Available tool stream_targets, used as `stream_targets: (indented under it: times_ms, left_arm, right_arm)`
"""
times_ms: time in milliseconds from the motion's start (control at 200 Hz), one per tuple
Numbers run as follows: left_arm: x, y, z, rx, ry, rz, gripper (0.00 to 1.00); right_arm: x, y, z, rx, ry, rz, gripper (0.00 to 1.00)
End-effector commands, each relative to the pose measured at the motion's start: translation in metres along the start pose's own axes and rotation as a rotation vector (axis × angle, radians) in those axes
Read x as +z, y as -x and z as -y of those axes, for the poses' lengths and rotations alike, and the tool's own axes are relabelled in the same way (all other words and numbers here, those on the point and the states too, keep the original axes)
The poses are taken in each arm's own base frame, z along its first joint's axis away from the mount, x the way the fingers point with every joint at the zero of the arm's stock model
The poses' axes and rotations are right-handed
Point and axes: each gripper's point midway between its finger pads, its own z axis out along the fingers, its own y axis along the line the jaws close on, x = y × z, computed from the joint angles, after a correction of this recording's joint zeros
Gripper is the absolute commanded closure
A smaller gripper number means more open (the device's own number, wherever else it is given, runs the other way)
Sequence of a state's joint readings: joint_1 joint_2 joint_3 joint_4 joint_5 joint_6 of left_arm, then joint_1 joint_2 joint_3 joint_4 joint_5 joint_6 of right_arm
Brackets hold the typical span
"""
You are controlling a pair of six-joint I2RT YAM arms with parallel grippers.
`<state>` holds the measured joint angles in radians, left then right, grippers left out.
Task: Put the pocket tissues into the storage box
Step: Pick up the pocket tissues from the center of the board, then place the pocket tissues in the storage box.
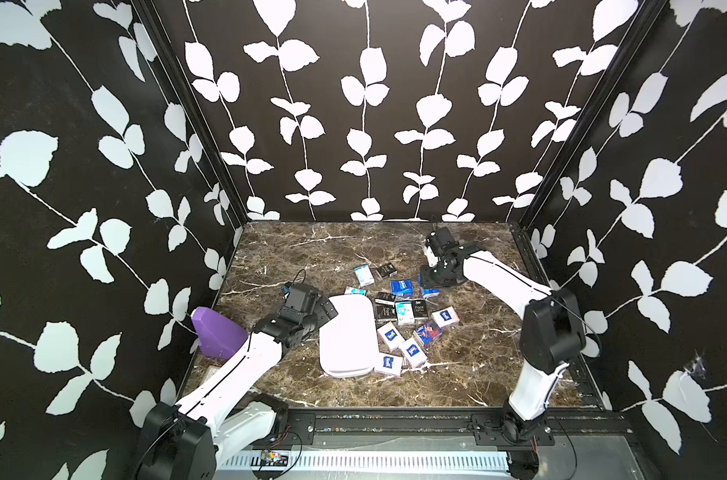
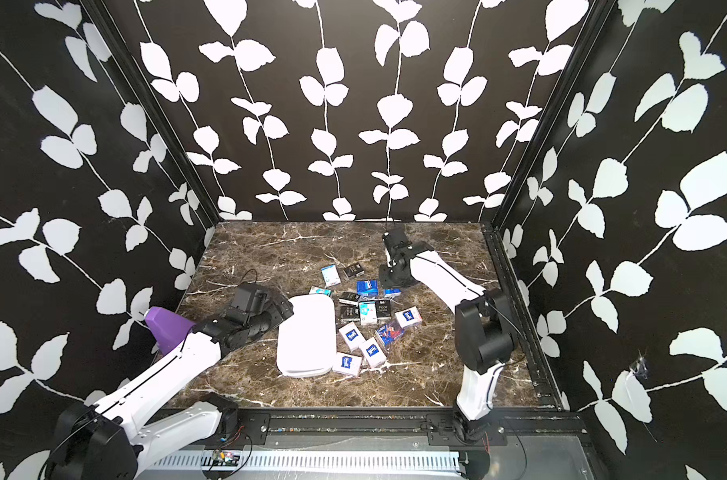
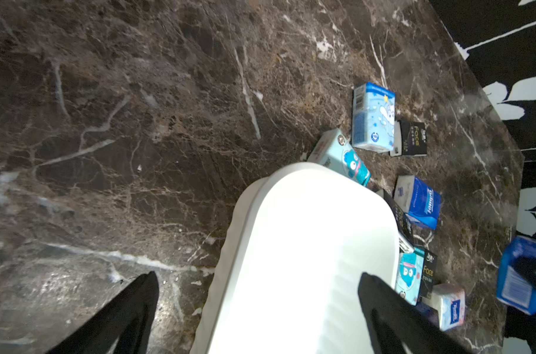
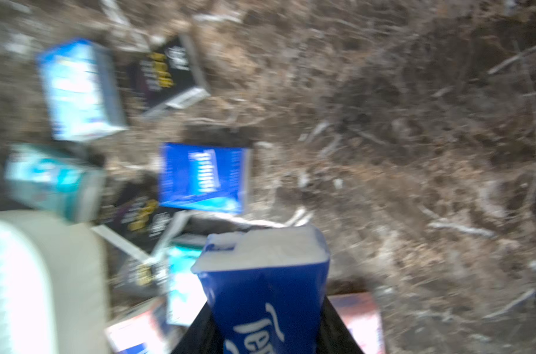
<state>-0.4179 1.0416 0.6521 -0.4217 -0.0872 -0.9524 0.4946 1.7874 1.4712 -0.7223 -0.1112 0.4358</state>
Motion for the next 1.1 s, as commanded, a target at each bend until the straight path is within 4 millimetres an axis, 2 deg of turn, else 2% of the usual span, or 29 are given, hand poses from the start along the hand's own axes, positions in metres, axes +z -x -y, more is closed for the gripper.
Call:
stream_targets:
  times_ms: [0,235,395,570,655,770,970,1090]
  left_arm:
    - [0.0,-0.001,-0.014,-0.027,0.043,-0.002,0.01]
    - [-0.005,-0.008,-0.03,-0.059,0.073,-0.026,0.01]
    - [-0.015,-0.011,-0.04,-0.053,0.087,-0.016,0.01]
    - [-0.027,-0.009,-0.048,-0.063,0.089,0.021,0.01]
    - [-0.031,-0.007,-0.049,-0.068,0.082,0.04,0.01]
    - [-0.035,-0.007,-0.05,-0.076,0.073,0.05,0.01]
    - [-0.034,-0.016,-0.052,-0.108,0.049,0.026,0.01]
    - [-0.032,-0.02,-0.053,-0.132,0.034,0.018,0.01]
  right_arm:
    - [0.001,-0.021,-0.052,0.112,0.135,-0.022,0.58]
    - [0.008,-0.043,-0.157,0.106,0.317,-0.014,0.59]
    - [0.025,-0.054,-0.204,0.096,0.363,-0.038,0.6]
    - [0.043,-0.066,-0.242,0.098,0.381,-0.065,0.61]
    - [0.053,-0.07,-0.252,0.111,0.362,-0.058,0.61]
    - [0.071,-0.068,-0.25,0.16,0.306,-0.041,0.61]
    - [0.086,-0.05,-0.258,0.187,0.265,0.001,0.6]
    - [0.096,-0.048,-0.261,0.19,0.241,-0.007,0.58]
